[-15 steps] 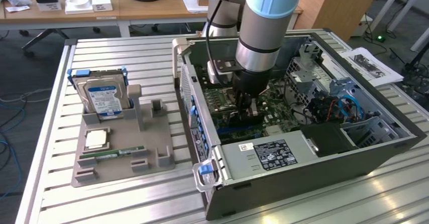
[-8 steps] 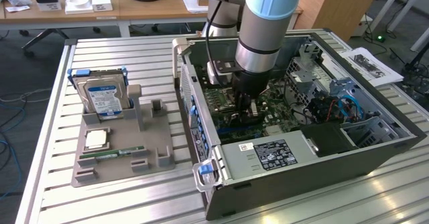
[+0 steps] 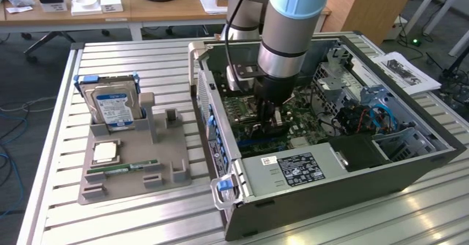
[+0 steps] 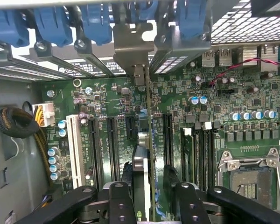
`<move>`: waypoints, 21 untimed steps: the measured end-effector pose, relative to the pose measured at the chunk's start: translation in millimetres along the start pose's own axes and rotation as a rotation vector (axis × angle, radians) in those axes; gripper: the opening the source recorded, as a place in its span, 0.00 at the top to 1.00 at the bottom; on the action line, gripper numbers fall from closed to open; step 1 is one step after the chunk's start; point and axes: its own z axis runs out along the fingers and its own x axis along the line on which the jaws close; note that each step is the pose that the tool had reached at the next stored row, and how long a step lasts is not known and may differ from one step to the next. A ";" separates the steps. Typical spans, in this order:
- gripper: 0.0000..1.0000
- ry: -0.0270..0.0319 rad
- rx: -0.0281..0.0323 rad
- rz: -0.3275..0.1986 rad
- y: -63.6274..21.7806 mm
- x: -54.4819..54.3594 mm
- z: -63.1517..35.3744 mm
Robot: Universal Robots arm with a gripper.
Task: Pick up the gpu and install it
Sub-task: 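Insert the gpu into the slot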
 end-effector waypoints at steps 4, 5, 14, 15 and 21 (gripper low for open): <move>0.60 -0.0001 0.0004 0.000 -0.2 -0.3 -6.0; 0.60 0.0000 0.0005 0.000 -0.2 -0.3 -7.2; 0.60 -0.0001 0.0009 0.000 -0.2 -0.3 -7.5; 0.60 -0.0001 0.0009 0.000 -0.2 -0.3 -7.5; 0.73 0.0003 0.0008 0.000 -0.2 -0.3 -7.6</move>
